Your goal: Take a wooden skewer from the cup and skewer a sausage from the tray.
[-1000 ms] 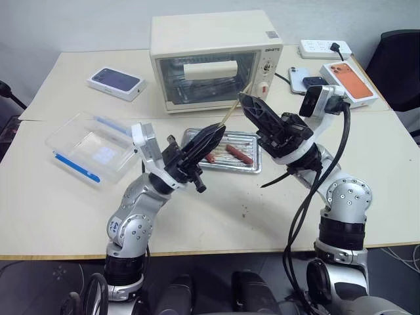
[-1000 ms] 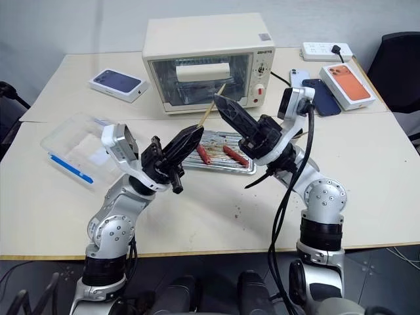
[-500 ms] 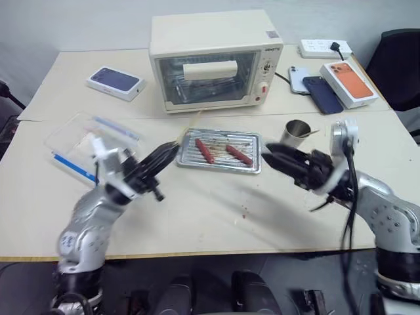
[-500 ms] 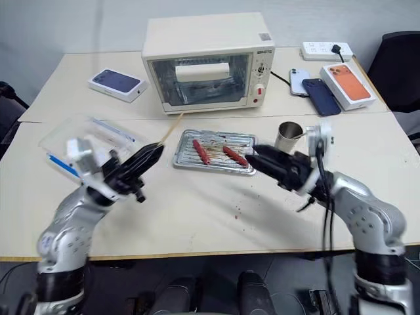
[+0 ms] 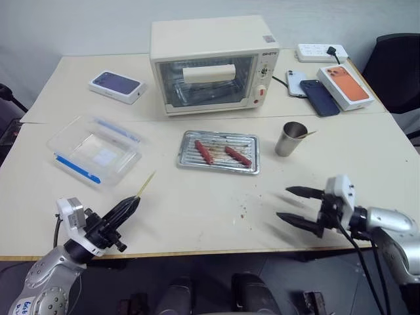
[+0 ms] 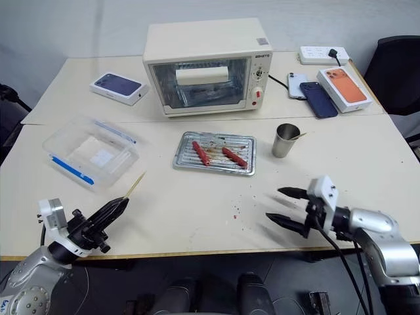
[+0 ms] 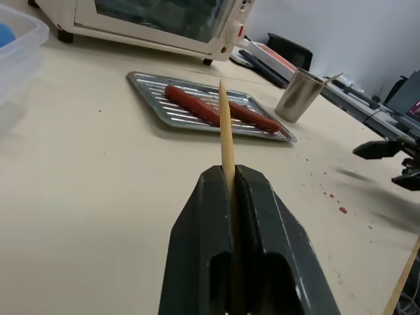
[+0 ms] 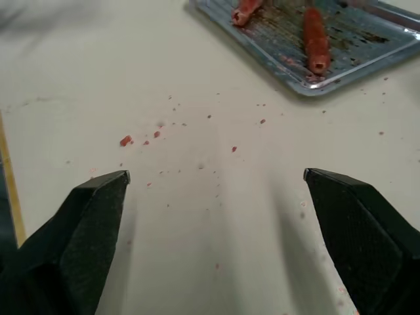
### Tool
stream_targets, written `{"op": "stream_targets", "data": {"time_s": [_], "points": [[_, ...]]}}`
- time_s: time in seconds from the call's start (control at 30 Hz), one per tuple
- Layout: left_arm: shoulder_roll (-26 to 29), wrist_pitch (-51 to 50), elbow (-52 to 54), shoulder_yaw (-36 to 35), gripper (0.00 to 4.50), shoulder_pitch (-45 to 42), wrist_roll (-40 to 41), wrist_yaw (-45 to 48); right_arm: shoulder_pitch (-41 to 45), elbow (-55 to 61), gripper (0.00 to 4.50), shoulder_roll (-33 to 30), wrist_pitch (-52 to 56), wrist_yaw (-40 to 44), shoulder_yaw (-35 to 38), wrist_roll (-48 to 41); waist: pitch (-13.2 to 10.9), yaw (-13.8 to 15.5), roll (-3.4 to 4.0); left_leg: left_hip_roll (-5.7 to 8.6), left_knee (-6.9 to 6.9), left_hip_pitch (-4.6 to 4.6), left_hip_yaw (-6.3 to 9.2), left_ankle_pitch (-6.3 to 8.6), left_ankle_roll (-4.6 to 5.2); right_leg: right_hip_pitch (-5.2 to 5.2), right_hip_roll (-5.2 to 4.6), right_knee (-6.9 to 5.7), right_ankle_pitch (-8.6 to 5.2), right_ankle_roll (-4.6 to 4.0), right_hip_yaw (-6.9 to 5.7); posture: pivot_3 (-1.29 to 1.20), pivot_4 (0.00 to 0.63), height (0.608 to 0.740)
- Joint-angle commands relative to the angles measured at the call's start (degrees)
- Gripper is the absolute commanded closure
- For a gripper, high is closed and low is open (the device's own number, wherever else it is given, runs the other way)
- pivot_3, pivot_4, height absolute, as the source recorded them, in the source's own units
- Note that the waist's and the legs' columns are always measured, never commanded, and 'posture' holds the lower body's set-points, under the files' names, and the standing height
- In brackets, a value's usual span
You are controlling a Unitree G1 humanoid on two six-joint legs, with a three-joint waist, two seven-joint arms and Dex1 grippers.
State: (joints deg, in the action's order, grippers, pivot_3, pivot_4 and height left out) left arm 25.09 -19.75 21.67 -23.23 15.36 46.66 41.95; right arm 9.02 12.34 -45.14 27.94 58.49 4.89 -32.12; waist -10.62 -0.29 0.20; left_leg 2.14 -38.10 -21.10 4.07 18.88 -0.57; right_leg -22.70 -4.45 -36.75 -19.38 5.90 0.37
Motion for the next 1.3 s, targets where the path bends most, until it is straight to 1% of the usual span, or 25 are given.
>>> {"op": "stream_targets", "data": {"time_s": [0.03,0.1,0.2,0.3,0.4,0.5,0.7,0.8,0.87,0.97,1.07,1.23,1.3], "points": [[-0.1,0.9,1.5,0.2,4.50,-1.1,-0.3,-0.7,13.2,4.4,0.05,0.5,15.4,-6.6,-5.9,-0.7,0.0,0.1,0.00,-0.01,0.02,-0.01,0.03,0.00,-0.03,-0.02,0.00,0.00,-0.01,-0.02,-0.02,0.00,0.150,0.740],[-0.1,0.8,1.4,0.7,4.50,-1.9,-0.5,-1.2,20.6,1.8,0.05,3.6,19.4,-9.7,-8.5,0.4,0.0,0.2,0.00,-0.01,0.06,-0.09,0.05,-0.01,-0.07,-0.09,0.01,0.05,-0.01,-0.02,-0.04,0.00,0.150,0.740],[-0.2,1.0,1.1,1.6,4.50,-2.7,-1.0,-1.4,30.6,-5.5,0.05,8.2,22.7,-15.6,-13.8,6.6,0.0,0.2,-0.01,0.00,0.12,-0.13,0.07,0.00,-0.07,-0.11,0.00,0.15,-0.02,-0.03,-0.08,0.00,0.150,0.740],[-0.5,1.2,0.9,2.5,4.50,-3.4,-1.5,-1.8,36.7,-13.5,0.05,12.4,19.2,-19.4,-17.8,13.3,0.0,0.3,-0.04,0.09,0.10,-0.21,0.07,0.02,-0.03,-0.15,-0.07,0.18,-0.01,-0.03,-0.08,0.00,0.150,0.740],[-1.2,1.5,1.1,3.3,4.50,-3.9,-1.8,-2.1,40.6,-21.4,0.05,15.9,15.7,-19.8,-20.8,17.6,0.0,0.2,-0.05,0.17,0.08,-0.24,0.06,0.05,0.03,-0.19,-0.11,0.19,-0.01,-0.03,-0.08,0.00,0.150,0.740],[-1.8,1.6,1.7,4.0,4.50,-4.0,-2.2,-2.6,43.4,-27.7,0.05,18.7,13.9,-19.2,-21.5,19.6,0.0,0.0,-0.05,0.17,0.09,-0.26,0.01,0.06,0.04,-0.26,-0.09,0.14,-0.01,-0.02,-0.05,0.00,0.150,0.740],[-2.5,1.7,2.8,4.3,4.50,-3.7,-2.2,-3.4,44.0,-31.2,0.05,21.1,12.8,-17.1,-22.8,22.5,0.0,-0.3,-0.05,0.12,0.06,-0.40,-0.10,0.02,-0.03,-0.61,-0.06,-0.20,-0.01,-0.03,0.02,0.00,0.150,0.740],[-3.3,2.1,3.3,3.5,4.50,-4.7,-0.9,-4.3,43.9,-32.4,0.58,21.7,12.0,-16.5,-22.6,23.6,0.0,-0.5,-0.05,0.12,0.05,-0.40,-0.12,0.00,-0.05,-0.65,-0.05,-0.26,-0.01,-0.02,0.04,0.00,0.150,0.740],[-3.6,2.1,3.4,3.0,4.50,-5.4,-0.2,-5.0,43.9,-33.0,1.12,21.9,11.4,-16.4,-22.3,24.3,0.0,-0.5,-0.05,0.12,0.05,-0.40,-0.12,0.00,-0.05,-0.65,-0.05,-0.27,-0.01,-0.03,0.04,0.00,0.150,0.740],[-3.5,1.8,3.5,3.0,4.50,-6.0,-0.2,-5.2,43.8,-34.2,2.06,22.3,10.1,-16.6,-21.8,25.4,0.0,-0.6,-0.05,0.11,0.05,-0.40,-0.12,0.00,-0.05,-0.65,-0.05,-0.27,-0.01,-0.03,0.03,0.00,0.150,0.740],[-3.4,1.7,3.4,3.4,4.50,-6.6,-0.4,-5.2,43.6,-35.1,2.83,22.4,9.3,-16.4,-21.9,26.2,0.0,-1.1,-0.05,0.12,0.05,-0.40,-0.12,0.00,-0.05,-0.65,-0.05,-0.27,-0.01,-0.02,0.03,0.00,0.150,0.740],[-3.5,1.6,3.4,3.7,4.50,-6.8,-0.6,-5.1,43.3,-35.7,2.83,22.6,8.4,-16.0,-21.8,27.1,0.0,-1.3,-0.05,0.11,0.05,-0.40,-0.12,0.00,-0.05,-0.65,-0.05,-0.28,-0.01,-0.03,0.03,0.00,0.150,0.740],[-3.4,1.5,3.4,4.1,4.50,-6.8,-0.7,-4.9,43.1,-35.7,3.18,22.8,7.6,-15.5,-21.5,27.1,0.0,-1.3,-0.05,0.11,0.05,-0.40,-0.12,0.00,-0.05,-0.65,-0.05,-0.28,-0.01,-0.02,0.03,0.00,0.150,0.740]]}}
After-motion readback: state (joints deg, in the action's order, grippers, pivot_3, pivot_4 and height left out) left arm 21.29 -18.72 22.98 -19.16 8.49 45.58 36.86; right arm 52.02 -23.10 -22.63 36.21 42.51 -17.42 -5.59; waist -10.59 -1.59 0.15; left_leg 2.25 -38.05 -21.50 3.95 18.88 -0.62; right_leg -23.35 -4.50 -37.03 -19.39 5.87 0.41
